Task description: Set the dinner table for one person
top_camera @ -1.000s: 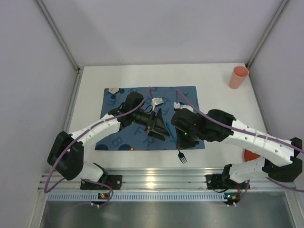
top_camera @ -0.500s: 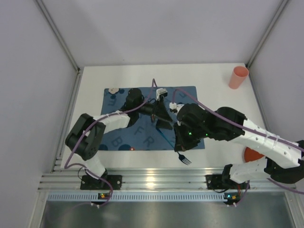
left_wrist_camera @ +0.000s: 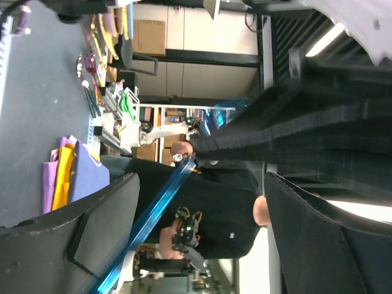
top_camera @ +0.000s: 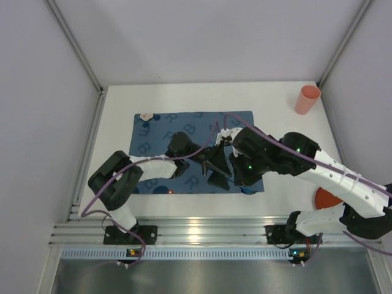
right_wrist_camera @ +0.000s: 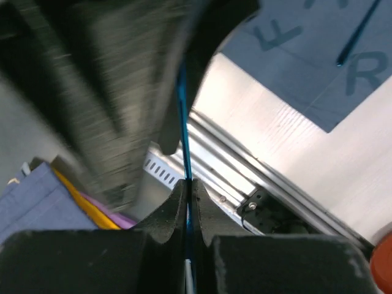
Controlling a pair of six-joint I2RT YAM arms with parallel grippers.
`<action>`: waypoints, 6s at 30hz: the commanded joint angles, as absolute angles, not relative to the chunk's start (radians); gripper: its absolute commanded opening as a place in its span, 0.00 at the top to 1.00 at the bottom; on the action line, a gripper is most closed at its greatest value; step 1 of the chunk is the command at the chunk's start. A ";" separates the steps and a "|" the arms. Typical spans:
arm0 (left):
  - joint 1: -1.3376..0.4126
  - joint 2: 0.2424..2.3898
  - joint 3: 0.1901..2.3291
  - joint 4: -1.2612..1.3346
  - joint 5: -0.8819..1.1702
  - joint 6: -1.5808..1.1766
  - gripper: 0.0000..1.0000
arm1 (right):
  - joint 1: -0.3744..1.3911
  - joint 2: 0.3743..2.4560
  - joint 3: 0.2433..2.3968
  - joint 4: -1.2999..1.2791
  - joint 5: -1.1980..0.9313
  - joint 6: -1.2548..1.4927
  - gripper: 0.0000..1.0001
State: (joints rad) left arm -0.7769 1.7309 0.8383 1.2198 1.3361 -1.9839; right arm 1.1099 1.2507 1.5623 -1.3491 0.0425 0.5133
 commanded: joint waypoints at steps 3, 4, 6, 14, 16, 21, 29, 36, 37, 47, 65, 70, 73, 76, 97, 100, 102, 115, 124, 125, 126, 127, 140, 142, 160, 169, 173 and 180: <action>-0.781 1.557 0.825 1.695 1.348 -2.123 0.14 | 1.037 1.198 1.598 -1.305 0.098 0.416 1.00; -0.781 1.551 0.819 1.695 1.345 -2.131 0.14 | 1.034 1.198 1.598 -1.305 0.095 0.410 1.00; -0.781 1.542 0.810 1.695 1.333 -2.134 0.15 | 1.028 1.197 1.597 -1.301 0.089 0.403 1.00; -0.814 1.537 0.842 1.694 1.307 -2.151 0.23 | 1.028 1.200 1.560 -1.183 0.017 0.422 1.00; -0.816 1.536 0.848 1.695 1.312 -2.158 0.31 | 1.028 1.201 1.562 -1.172 0.021 0.422 1.00; -0.821 1.525 0.839 1.694 1.333 -2.180 0.87 | 1.020 1.203 1.565 -1.212 0.118 0.408 1.00; -0.819 1.479 0.782 1.424 1.295 -1.956 1.00 | 0.989 1.203 1.552 -1.198 0.107 0.407 1.00; -0.782 1.419 1.084 -0.276 0.992 -0.712 1.00 | 0.989 1.196 1.601 -1.252 0.143 0.422 1.00; -0.767 1.475 1.121 -0.373 0.948 -0.656 1.00 | 0.988 1.198 1.626 -1.270 0.178 0.432 0.99; -0.491 1.612 1.223 -0.741 0.543 -0.586 1.00 | 0.980 1.249 1.983 -1.393 0.417 0.554 0.11; -0.230 1.542 1.241 -0.780 -0.472 -0.511 0.47 | 0.887 1.265 1.904 -1.285 0.318 0.476 0.01; -0.232 1.592 1.169 -0.736 -0.521 -0.502 0.02 | 0.845 1.304 1.910 -1.290 0.269 0.419 0.02; -0.232 1.640 1.115 -0.724 -0.529 -0.503 0.02 | 0.824 1.305 1.899 -1.282 0.252 0.403 0.02; -0.232 1.663 1.080 -0.712 -0.520 -0.502 0.02 | 0.804 1.307 1.885 -1.272 0.232 0.393 0.02; -0.230 1.666 1.128 -0.549 0.069 -0.266 0.12 | 0.721 1.224 1.821 -1.275 0.193 0.396 0.02; -0.219 1.648 1.083 -0.525 0.064 -0.250 0.12 | 0.713 1.220 1.838 -1.307 0.192 0.399 0.02; -0.195 1.635 1.072 -0.509 0.090 -0.247 0.12 | 0.707 1.218 1.844 -1.330 0.192 0.399 0.02; -0.156 1.802 1.172 -0.577 0.008 -0.232 0.22 | 0.680 1.230 1.865 -1.368 0.186 0.351 0.02; -0.156 1.819 1.144 -0.598 -0.049 -0.250 0.46 | 0.630 1.244 1.859 -1.364 0.166 0.292 0.02; -0.156 1.821 1.143 -0.603 -0.055 -0.253 0.48 | 0.624 1.240 1.853 -1.362 0.166 0.287 0.02; -0.156 1.815 1.141 -0.612 -0.058 -0.255 0.50 | 0.620 1.236 1.842 -1.361 0.163 0.284 0.02; -0.156 1.813 1.138 -0.612 -0.060 -0.259 0.52 | 0.617 1.236 1.838 -1.359 0.161 0.276 0.02; -0.153 1.819 1.134 -0.675 -0.141 -0.351 0.98 | 0.575 1.253 1.793 -1.296 0.081 0.238 0.01; -0.155 1.838 1.170 -0.690 -0.158 -0.373 0.98 | 0.575 1.258 1.798 -1.289 0.074 0.236 0.01; -0.155 1.813 1.368 -0.747 -0.184 -0.365 0.59 | 0.486 1.252 1.749 -1.272 0.132 0.299 0.01; -0.169 1.700 1.471 -0.828 -0.098 -0.420 0.43 | 0.180 1.139 1.307 -1.157 0.142 0.557 0.00; -0.201 1.591 1.361 -0.819 -0.006 -0.440 0.44 | 0.008 1.112 1.082 -1.101 0.110 0.618 0.02; -0.213 1.407 1.158 -0.802 0.115 -0.426 0.46 | -0.215 1.180 0.942 -0.964 0.132 0.614 0.02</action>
State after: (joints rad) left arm -0.2161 1.4437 1.2079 -0.7929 0.0475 -0.4248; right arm -0.1410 1.1633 0.9676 -1.0931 0.1307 0.5888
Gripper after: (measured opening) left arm 0.545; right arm 0.982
